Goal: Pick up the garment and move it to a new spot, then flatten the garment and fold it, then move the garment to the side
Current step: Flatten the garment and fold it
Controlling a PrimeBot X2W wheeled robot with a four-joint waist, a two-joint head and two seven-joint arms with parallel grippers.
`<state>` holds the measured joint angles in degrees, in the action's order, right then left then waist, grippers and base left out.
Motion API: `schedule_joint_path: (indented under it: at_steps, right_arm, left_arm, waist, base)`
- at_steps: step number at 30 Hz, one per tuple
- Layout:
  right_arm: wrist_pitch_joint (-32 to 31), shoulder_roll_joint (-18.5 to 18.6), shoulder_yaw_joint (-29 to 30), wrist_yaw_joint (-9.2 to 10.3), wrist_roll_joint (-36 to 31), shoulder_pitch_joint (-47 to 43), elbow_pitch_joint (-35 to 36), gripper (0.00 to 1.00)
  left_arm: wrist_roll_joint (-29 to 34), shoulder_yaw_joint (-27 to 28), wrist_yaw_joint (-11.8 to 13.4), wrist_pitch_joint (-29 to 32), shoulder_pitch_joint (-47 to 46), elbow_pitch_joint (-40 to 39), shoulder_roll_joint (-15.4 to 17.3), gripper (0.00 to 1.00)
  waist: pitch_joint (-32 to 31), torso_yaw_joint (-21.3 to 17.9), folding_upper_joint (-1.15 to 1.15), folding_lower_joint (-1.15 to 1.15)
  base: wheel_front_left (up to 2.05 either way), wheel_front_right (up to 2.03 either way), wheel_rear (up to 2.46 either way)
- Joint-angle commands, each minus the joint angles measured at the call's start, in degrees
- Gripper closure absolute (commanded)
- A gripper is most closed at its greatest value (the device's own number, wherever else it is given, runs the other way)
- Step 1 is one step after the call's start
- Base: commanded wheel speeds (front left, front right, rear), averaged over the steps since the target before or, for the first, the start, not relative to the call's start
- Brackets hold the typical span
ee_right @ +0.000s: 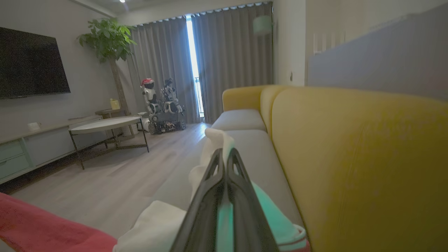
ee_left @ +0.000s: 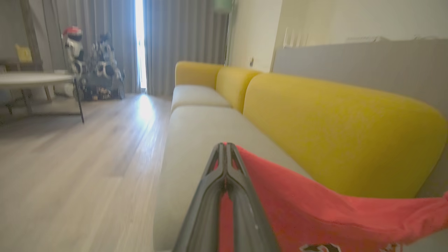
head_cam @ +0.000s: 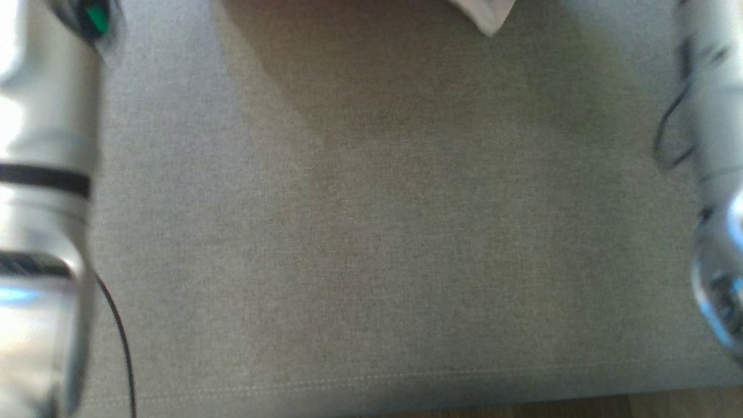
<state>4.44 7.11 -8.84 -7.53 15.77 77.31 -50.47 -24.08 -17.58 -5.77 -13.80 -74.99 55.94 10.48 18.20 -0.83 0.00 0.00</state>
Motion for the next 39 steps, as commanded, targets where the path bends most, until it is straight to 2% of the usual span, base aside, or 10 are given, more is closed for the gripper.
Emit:
schedule_joint_path:
  at_steps: [1,8,12,17,22,24,27,32,35,39]
  right_arm:
    - [0.4,-1.9,-1.1,0.04,1.9,-2.2,-1.6,1.0]
    - [1.4,-3.1,-4.4,0.04,8.4,-14.4,-7.3,1.0]
    - [4.0,-2.9,-6.0,0.04,13.1,-24.4,-5.7,1.0]
    - [7.2,-0.8,-7.2,0.04,17.7,-38.1,2.6,1.0]
    - [7.1,2.0,-4.3,0.04,20.1,-53.9,16.8,1.0]
    - [5.9,2.5,-1.7,0.04,19.6,-60.9,23.5,1.0]
    - [1.8,1.1,3.0,0.04,18.0,-71.8,33.6,1.0]
    - [-8.3,-2.9,8.5,0.04,13.8,-86.6,49.2,1.0]
    - [-13.1,-3.9,10.4,0.04,11.8,-93.1,55.4,1.0]
    - [-16.6,-4.2,11.6,0.04,12.1,-99.6,59.9,1.0]
  left_arm:
    - [-1.3,1.6,-0.4,-0.8,2.1,2.1,1.1,1.0]
    - [-4.5,2.4,-1.2,-1.1,12.2,9.2,-2.5,1.0]
    - [-6.2,4.5,-1.5,-1.2,20.5,6.7,-3.4,1.0]
    - [-5.2,8.1,-1.4,-1.2,33.0,-2.9,-2.1,1.0]
    - [-2.3,10.7,0.1,-1.2,47.5,-16.2,-0.5,1.0]
    - [-1.8,11.1,1.1,-1.2,53.3,-20.9,0.0,1.0]
    - [-1.5,11.3,3.5,-0.2,61.6,-29.3,0.3,1.0]
    - [-2.0,12.3,9.5,5.1,75.8,-45.6,-0.1,1.0]
    - [-2.5,12.3,12.7,8.8,84.0,-54.2,-0.8,1.0]
    - [-2.9,12.0,16.1,12.4,92.5,-61.9,-1.9,1.0]
  waist:
    - [0.9,0.4,0.0,0.0]
    - [1.3,1.6,0.0,0.0]
    - [-0.2,2.1,0.0,0.0]
    - [-4.4,1.9,0.0,0.0]
    - [-9.2,1.3,0.0,0.0]
    - [-11.0,1.3,0.0,0.0]
    - [-13.1,1.5,0.0,0.0]
    - [-15.8,1.3,0.0,0.0]
    - [-17.6,1.3,0.0,0.0]
    - [-18.9,1.7,0.0,0.0]
  base:
    - [0.0,0.0,0.0]
    - [0.0,0.0,0.0]
    - [0.0,0.0,0.0]
    - [0.0,0.0,0.0]
    - [0.0,0.0,0.0]
    - [0.0,0.0,0.0]
    - [0.0,0.0,0.0]
    - [0.0,0.0,0.0]
    - [0.0,0.0,0.0]
    - [0.0,0.0,0.0]
